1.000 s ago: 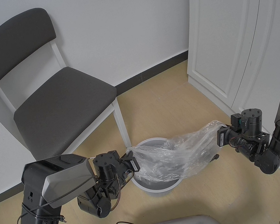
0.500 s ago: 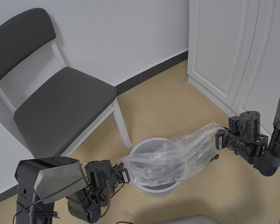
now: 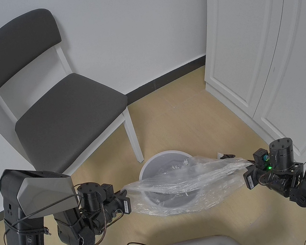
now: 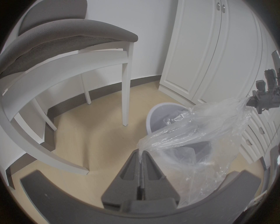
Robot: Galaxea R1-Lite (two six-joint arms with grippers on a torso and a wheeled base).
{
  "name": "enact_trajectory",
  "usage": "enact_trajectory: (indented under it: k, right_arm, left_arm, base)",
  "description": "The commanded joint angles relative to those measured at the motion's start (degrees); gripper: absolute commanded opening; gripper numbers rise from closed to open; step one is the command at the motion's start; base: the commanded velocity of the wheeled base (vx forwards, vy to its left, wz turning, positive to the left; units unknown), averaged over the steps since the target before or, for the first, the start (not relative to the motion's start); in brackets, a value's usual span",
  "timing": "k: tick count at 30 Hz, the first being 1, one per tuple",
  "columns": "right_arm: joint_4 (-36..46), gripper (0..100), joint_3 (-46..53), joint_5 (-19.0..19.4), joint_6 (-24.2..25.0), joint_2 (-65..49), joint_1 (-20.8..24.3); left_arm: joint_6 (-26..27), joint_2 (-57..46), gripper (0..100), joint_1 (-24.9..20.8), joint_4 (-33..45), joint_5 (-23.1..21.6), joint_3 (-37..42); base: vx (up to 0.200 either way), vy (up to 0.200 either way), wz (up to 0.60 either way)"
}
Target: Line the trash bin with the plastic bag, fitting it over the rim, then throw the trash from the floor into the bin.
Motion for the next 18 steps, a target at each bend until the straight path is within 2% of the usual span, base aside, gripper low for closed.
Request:
enact_trajectory:
  k: [1, 6, 13, 18]
  right_arm:
    - [-0.1, 0, 2.9, 0.1, -1.5, -1.5, 0.2]
    - [-0.1, 0, 5.0, 0.2, -3.9, -2.1, -0.4]
    - [-0.1, 0, 6.4, 1.4, -5.0, -3.4, -0.5]
    - [0.0, 0, 5.9, 2.2, -5.0, -4.3, -2.0]
  left_arm:
    - [0.3, -0.8, 0, 0.1, -0.1, -1.7, 2.3]
    - [3.0, -0.8, 0, 0.1, -0.1, -2.1, 4.2]
    - [3.4, -1.9, 0, 0.3, -0.1, -2.4, 5.1]
    - [3.3, -4.6, 0, 1.1, -0.1, -6.5, 6.3]
  base:
    - [0.0, 0.0, 0.0]
    - [0.0, 0.0, 0.0]
    - [0.0, 0.0, 0.0]
    - [0.0, 0.0, 0.0]
